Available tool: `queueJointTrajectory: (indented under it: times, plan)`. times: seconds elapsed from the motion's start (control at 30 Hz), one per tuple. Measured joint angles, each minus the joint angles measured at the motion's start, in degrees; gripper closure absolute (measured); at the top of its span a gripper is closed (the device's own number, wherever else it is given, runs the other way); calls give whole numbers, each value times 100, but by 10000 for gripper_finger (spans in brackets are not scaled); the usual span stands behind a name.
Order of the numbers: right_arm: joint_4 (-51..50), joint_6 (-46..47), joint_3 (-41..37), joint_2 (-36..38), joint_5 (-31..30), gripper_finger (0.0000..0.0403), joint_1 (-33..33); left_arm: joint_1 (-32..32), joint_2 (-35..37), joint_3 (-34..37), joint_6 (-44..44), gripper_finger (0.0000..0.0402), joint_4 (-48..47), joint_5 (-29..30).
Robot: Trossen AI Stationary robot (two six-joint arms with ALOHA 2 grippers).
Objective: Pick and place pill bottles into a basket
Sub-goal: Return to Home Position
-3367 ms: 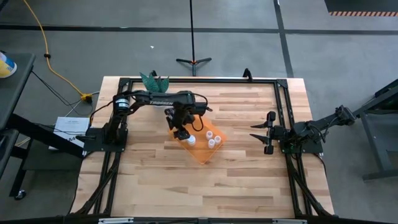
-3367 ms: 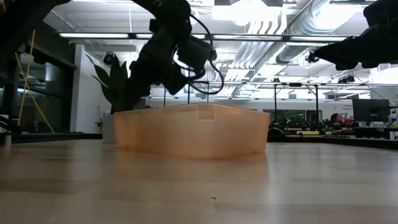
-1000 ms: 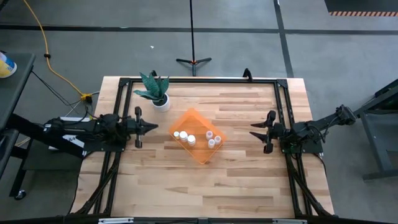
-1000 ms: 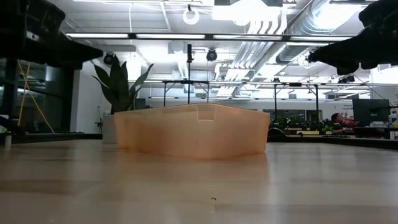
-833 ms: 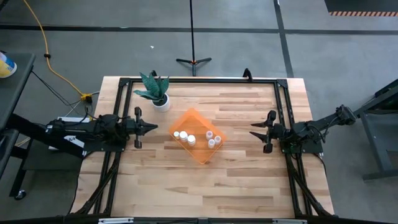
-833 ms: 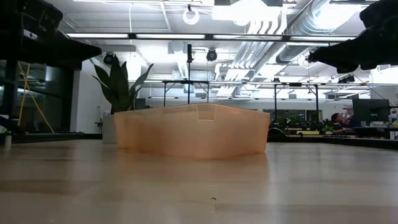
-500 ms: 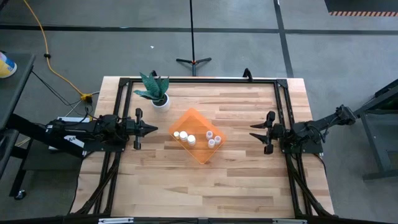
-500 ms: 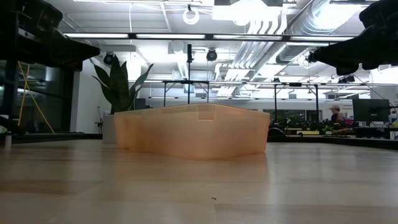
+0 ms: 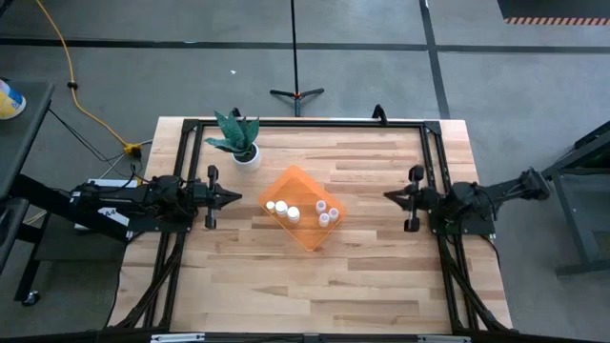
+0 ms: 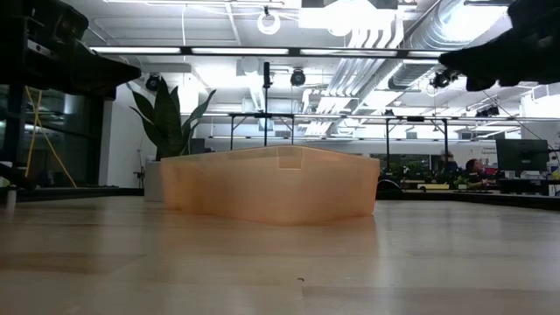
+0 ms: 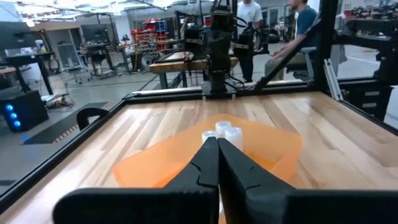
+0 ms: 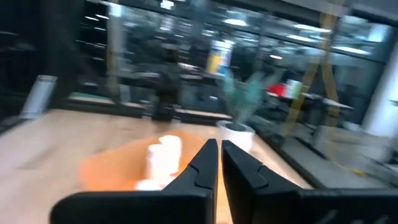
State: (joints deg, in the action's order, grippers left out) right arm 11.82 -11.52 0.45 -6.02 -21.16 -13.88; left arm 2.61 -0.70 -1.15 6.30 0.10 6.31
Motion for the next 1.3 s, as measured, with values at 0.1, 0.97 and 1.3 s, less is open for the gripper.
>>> queueJointTrajectory:
  times: [0.1, 0.97, 1.3]
  plan:
    - [-95, 115, 0, -2, -4, 388, 524, 0, -28, 0, 176, 379, 2, 10]
    - [-389, 682, 0, -2, 2119, 402, 1971, 1, -28, -4, -56, 363, -35, -298]
    - [-424, 1140, 0, -2, 1520, 394, 1973, 0, -30, -7, 97, 333, -31, -234]
